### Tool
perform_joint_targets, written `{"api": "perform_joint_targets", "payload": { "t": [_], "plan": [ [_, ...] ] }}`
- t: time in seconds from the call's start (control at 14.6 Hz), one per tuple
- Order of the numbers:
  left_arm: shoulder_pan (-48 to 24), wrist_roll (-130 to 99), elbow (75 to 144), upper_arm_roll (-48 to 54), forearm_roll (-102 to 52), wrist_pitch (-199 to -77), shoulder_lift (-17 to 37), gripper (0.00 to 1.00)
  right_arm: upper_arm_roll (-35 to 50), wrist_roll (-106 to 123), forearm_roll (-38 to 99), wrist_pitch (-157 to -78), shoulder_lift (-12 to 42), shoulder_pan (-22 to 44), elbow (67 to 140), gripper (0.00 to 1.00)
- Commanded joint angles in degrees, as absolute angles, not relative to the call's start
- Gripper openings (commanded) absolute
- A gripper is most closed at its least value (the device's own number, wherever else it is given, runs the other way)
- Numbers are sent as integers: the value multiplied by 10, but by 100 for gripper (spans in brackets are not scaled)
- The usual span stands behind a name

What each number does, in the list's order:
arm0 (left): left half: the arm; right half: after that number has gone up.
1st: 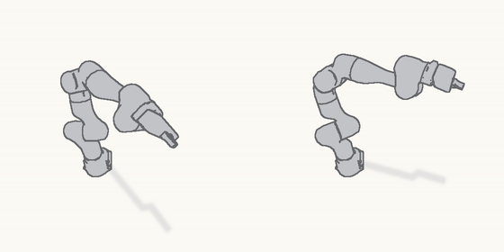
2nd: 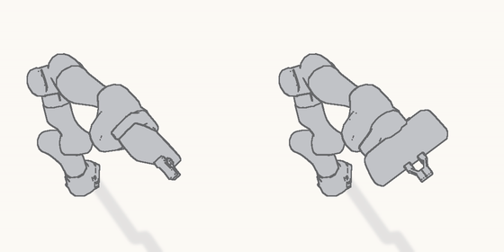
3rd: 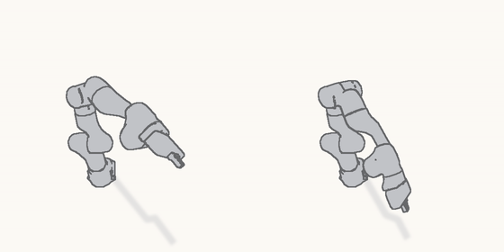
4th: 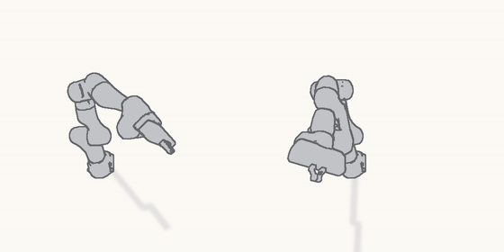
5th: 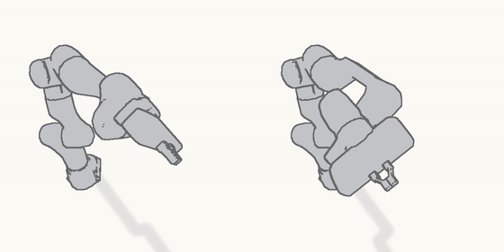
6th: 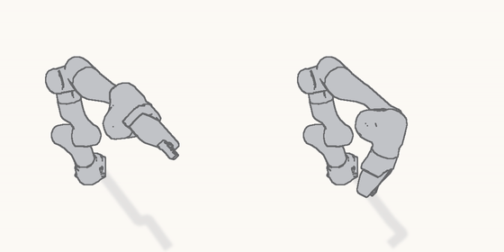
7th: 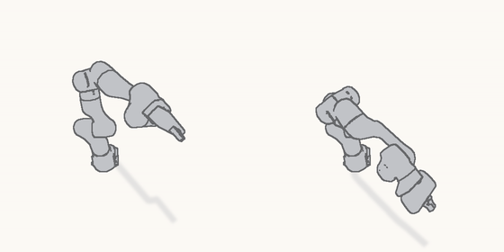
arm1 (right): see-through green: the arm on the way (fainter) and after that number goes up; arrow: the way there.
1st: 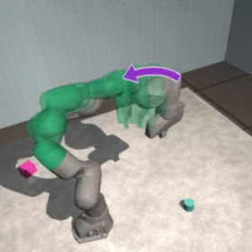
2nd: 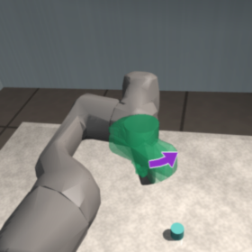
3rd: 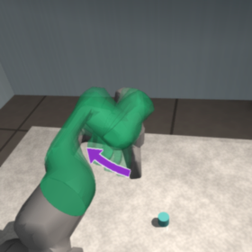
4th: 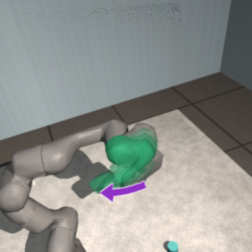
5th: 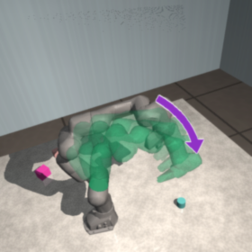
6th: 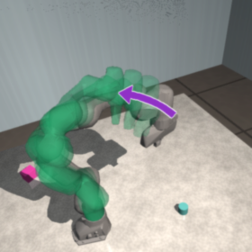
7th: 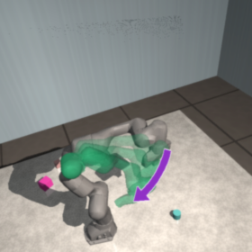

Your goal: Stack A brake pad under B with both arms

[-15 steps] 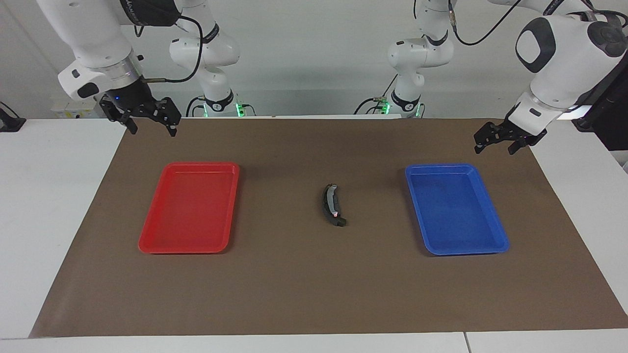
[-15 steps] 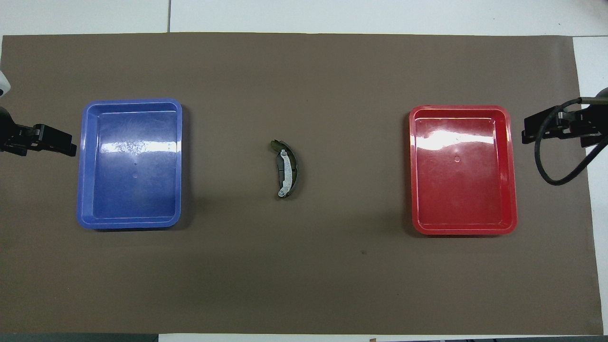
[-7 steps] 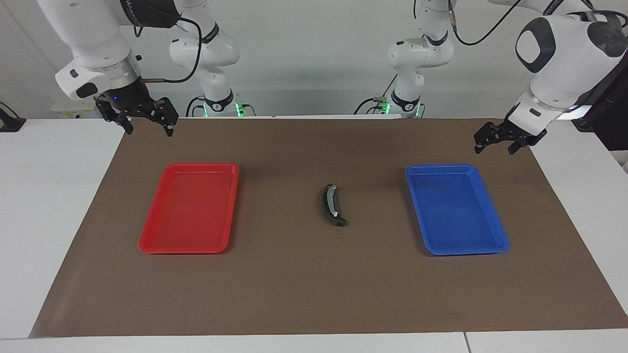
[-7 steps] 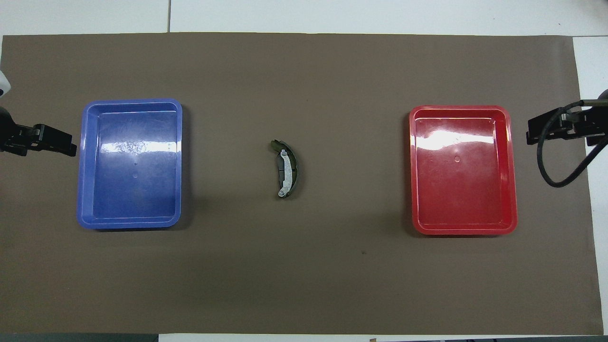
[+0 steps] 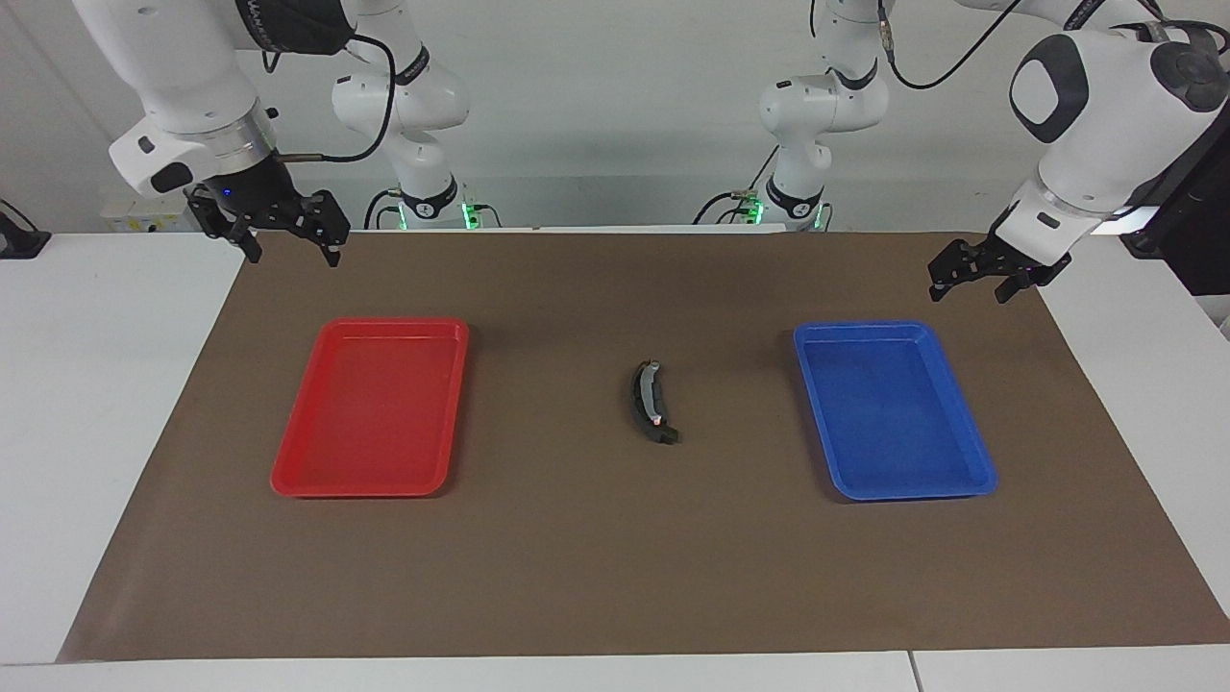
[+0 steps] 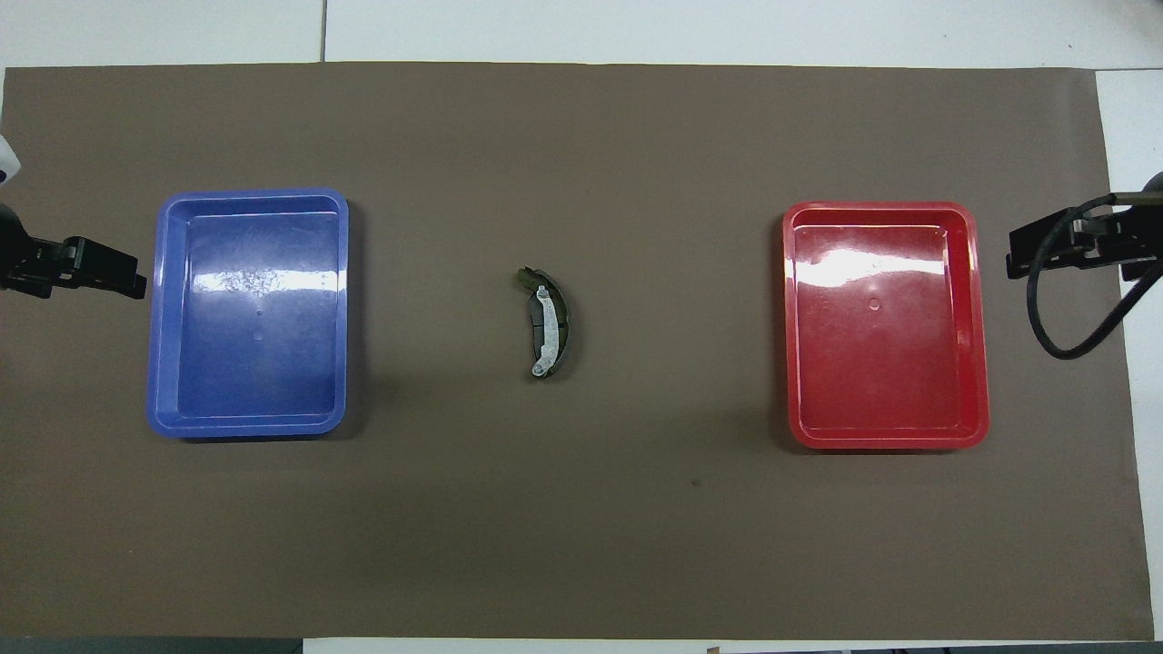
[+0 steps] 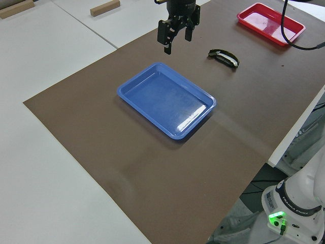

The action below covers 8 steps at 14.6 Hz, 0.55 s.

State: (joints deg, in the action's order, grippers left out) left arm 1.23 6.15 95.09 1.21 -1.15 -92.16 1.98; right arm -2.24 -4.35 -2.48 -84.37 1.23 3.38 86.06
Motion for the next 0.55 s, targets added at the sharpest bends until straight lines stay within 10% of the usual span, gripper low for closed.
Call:
{"api": "perform_joint_targets", "payload": {
  "t": [0.0,0.48],
  "plan": [
    [15,56,963,12,-11,-930,11,100,-17,-33,-24,-837,4,28,865,100],
    [15,56,963,12,-11,-929,11,100,-17,-33,-24,-837,4,28,868,100]
  ]
}}
